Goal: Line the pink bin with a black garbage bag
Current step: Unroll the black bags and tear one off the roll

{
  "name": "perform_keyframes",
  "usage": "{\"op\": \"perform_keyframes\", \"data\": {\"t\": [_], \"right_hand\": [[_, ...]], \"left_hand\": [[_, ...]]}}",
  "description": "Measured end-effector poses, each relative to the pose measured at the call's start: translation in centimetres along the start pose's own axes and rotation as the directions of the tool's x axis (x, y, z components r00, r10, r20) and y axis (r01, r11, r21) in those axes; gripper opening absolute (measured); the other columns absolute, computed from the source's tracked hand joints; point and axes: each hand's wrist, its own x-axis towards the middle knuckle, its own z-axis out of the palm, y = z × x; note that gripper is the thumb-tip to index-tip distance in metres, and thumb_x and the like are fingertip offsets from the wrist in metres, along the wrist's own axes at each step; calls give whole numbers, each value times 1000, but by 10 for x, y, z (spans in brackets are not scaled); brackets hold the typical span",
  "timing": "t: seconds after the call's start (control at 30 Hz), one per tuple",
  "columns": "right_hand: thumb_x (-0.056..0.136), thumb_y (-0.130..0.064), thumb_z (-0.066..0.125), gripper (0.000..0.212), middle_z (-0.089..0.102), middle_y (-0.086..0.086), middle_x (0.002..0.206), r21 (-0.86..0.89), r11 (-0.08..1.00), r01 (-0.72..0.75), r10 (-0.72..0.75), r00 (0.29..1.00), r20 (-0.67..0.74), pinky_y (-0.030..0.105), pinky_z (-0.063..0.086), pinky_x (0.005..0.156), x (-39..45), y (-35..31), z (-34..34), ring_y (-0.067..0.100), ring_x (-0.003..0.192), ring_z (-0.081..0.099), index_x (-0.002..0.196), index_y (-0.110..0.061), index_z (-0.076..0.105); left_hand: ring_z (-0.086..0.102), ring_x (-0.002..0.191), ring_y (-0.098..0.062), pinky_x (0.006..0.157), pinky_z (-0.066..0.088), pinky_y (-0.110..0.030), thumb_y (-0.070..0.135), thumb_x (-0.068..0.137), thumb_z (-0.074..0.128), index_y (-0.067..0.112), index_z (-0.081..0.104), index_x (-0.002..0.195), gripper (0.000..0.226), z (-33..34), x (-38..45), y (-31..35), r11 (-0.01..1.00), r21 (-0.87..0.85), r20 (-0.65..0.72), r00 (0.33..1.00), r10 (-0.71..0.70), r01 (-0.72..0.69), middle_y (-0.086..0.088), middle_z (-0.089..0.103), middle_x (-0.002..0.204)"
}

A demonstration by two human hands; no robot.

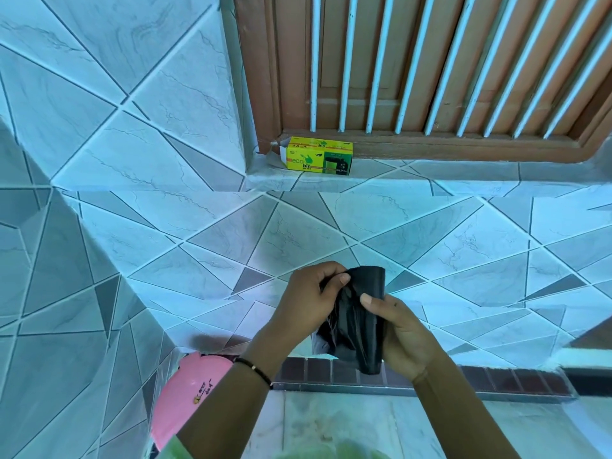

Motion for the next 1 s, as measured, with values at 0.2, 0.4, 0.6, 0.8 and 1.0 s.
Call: {"op": "perform_keyframes", "data": {"t": [0.2, 0.4, 0.6, 0.8, 1.0], "right_hand": [[49, -21, 91, 80, 67, 24, 110, 112, 994, 2, -4, 1000, 16, 39, 57, 78, -4, -4, -8, 33, 92, 68, 117, 8, 59], [52, -19, 89, 82, 63, 26, 118, 148, 988, -34, 30, 999, 26, 43, 55, 86, -3, 0, -13, 34, 97, 66, 122, 7, 56], [53, -31, 88, 76, 64, 27, 116, -54, 997, -56, 48, 988, -145, 45, 53, 89, -4, -1, -15, 37, 100, 64, 114, 6, 62], [73, -31, 71, 43, 71, 22, 102, -214, 974, -71, 13, 965, -264, 41, 56, 81, -5, -3, -5, 35, 91, 69, 103, 0, 68], [76, -26, 69, 42, 70, 20, 106, -228, 974, -15, -49, 961, -273, 44, 55, 85, -4, -2, 1, 35, 97, 68, 111, -3, 61]], "left_hand": [[50, 58, 1, 57, 35, -9, 17, 92, 54, 19, 62, 75, 19, -12, -2, -15, 995, 97, -22, 1000, -5, 7, 11, 55, 61], [51, 62, -2, 58, 36, -10, 20, 91, 57, 17, 66, 79, 15, -23, -6, -26, 995, 63, -36, 997, -70, 73, 3, 63, 70], [55, 65, -6, 63, 41, -17, 24, 90, 58, 29, 64, 74, 17, -27, -10, -29, 991, 83, 45, 993, -105, 101, 10, 63, 68], [64, 77, -5, 74, 47, -20, 27, 91, 57, 24, 65, 87, 10, -18, -14, -25, 993, 33, 170, 978, -120, 116, 7, 71, 83], [41, 56, -5, 55, 30, -20, 35, 93, 51, 3, 57, 72, 39, -13, -13, -25, 997, 69, 153, 987, -55, 44, 0, 45, 59]]}}
